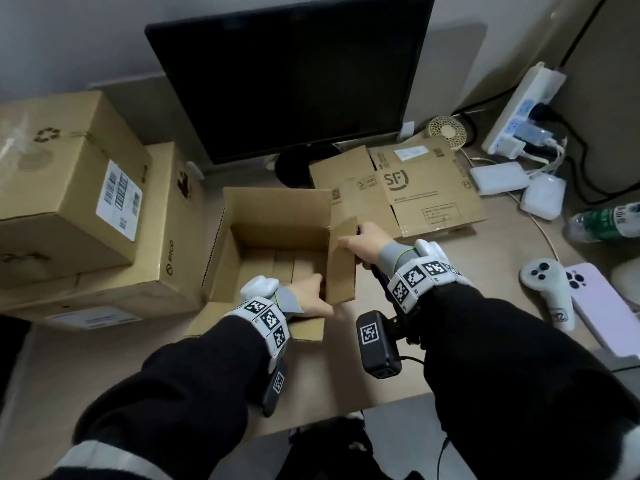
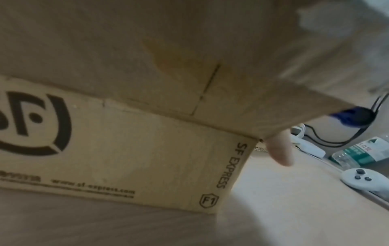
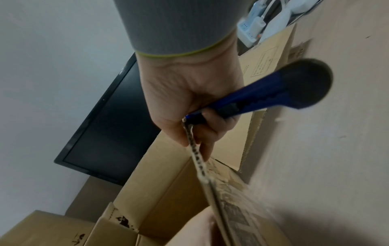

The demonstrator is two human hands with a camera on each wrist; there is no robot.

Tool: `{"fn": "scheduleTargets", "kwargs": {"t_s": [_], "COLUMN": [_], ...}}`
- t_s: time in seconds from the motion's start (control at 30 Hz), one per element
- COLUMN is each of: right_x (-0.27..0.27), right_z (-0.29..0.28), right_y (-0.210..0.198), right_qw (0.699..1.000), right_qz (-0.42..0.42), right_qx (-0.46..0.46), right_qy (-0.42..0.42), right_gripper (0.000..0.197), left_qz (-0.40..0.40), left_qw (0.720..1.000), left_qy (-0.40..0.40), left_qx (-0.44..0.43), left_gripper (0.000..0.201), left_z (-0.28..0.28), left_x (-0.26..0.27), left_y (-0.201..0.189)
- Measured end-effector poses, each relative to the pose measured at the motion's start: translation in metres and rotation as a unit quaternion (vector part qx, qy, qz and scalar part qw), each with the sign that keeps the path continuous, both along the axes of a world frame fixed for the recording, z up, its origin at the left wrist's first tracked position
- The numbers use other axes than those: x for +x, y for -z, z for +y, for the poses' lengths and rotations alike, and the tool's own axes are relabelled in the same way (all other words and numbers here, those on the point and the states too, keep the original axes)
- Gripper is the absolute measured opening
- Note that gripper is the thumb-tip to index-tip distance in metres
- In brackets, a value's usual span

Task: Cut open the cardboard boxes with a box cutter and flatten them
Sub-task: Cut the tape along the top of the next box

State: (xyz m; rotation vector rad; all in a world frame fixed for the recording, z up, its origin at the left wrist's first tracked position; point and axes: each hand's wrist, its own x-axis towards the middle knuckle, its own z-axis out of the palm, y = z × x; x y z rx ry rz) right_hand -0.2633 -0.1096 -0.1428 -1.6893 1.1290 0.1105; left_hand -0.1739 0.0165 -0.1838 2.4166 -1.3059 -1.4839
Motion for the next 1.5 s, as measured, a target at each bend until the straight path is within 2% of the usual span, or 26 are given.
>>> {"fn": "scheduleTargets", "kwargs": {"t_s": [0.07, 0.13, 0.2, 0.27, 0.33, 0.4, 0.47, 0.57, 0.63, 0.73, 0.83, 0.97, 1.1, 1.17, 1.23, 1.3, 1.33, 1.4, 1.47, 1.5], "right_x": [0.001, 0.0, 0.0, 0.0, 0.0, 0.002, 0.006, 0.013, 0.019, 0.026, 0.034, 0.045, 0.055, 0.059, 0.064, 0.07, 0.073, 0.08, 0.085, 0.086], "right_z": [-0.001, -0.004, -0.008, -0.012, -0.017, -0.02, -0.02, -0.022, -0.025, -0.026, -0.016, 0.009, 0.014, 0.01, 0.004, -0.001, -0.002, -0.005, -0.006, -0.006], "right_y": [-0.001, -0.003, -0.003, -0.003, -0.005, -0.008, -0.014, -0.026, -0.033, -0.037, -0.031, -0.014, -0.004, -0.009, -0.017, -0.025, -0.029, -0.035, -0.039, -0.039], "right_qw": [1.0, 0.998, 0.994, 0.991, 0.989, 0.986, 0.983, 0.976, 0.973, 0.967, 0.969, 0.981, 0.982, 0.981, 0.979, 0.979, 0.979, 0.982, 0.985, 0.986], "right_qz": [-0.021, -0.037, -0.051, -0.053, -0.05, -0.054, -0.074, -0.122, -0.144, -0.153, -0.154, -0.123, -0.135, -0.141, -0.158, -0.17, -0.173, -0.17, -0.158, -0.15], "right_qx": [0.012, 0.041, 0.073, 0.062, 0.033, 0.026, 0.031, 0.031, 0.027, 0.02, 0.036, 0.035, 0.009, 0.005, -0.001, -0.005, -0.008, -0.01, -0.007, -0.004], "right_qy": [0.009, 0.034, 0.071, 0.11, 0.137, 0.156, 0.167, 0.176, 0.176, 0.205, 0.189, 0.144, 0.13, 0.133, 0.13, 0.116, 0.107, 0.086, 0.069, 0.067], "right_gripper": [0.028, 0.043, 0.056, 0.063, 0.064, 0.068, 0.072, 0.065, 0.058, 0.048, 0.052, 0.058, 0.072, 0.075, 0.076, 0.076, 0.077, 0.078, 0.075, 0.074], "left_qz": [-0.007, -0.011, -0.016, 0.024, 0.077, 0.08, 0.11, 0.149, 0.138, 0.098, 0.055, 0.062, 0.046, 0.015, 0.0, -0.019, -0.035, -0.104, -0.187, -0.198], "left_qw": [1.0, 1.0, 0.999, 0.99, 0.963, 0.929, 0.884, 0.844, 0.847, 0.872, 0.899, 0.886, 0.872, 0.899, 0.934, 0.952, 0.949, 0.932, 0.891, 0.876], "left_qy": [0.011, 0.024, -0.002, -0.072, -0.176, -0.249, -0.29, -0.332, -0.33, -0.303, -0.321, -0.386, -0.423, -0.391, -0.318, -0.245, -0.224, -0.209, -0.234, -0.244], "left_qx": [0.0, -0.008, -0.048, -0.115, -0.191, -0.263, -0.351, -0.394, -0.394, -0.371, -0.292, -0.25, -0.243, -0.197, -0.16, -0.182, -0.217, -0.278, -0.342, -0.366], "left_gripper": [0.082, 0.067, 0.049, 0.047, 0.05, 0.037, 0.032, 0.034, 0.037, 0.035, 0.042, 0.045, 0.051, 0.052, 0.041, 0.038, 0.042, 0.03, 0.027, 0.029], "left_z": [-0.001, -0.005, -0.011, -0.018, -0.019, -0.016, -0.012, -0.004, 0.003, 0.014, 0.028, 0.044, 0.055, 0.057, 0.06, 0.062, 0.062, 0.063, 0.06, 0.056], "left_x": [0.002, 0.004, 0.013, 0.029, 0.044, 0.057, 0.068, 0.083, 0.088, 0.091, 0.094, 0.102, 0.124, 0.131, 0.131, 0.137, 0.141, 0.148, 0.157, 0.16], "left_y": [0.01, 0.0, -0.019, -0.048, -0.081, -0.111, -0.131, -0.14, -0.137, -0.123, -0.101, -0.084, -0.085, -0.088, -0.095, -0.1, -0.104, -0.114, -0.12, -0.123]}}
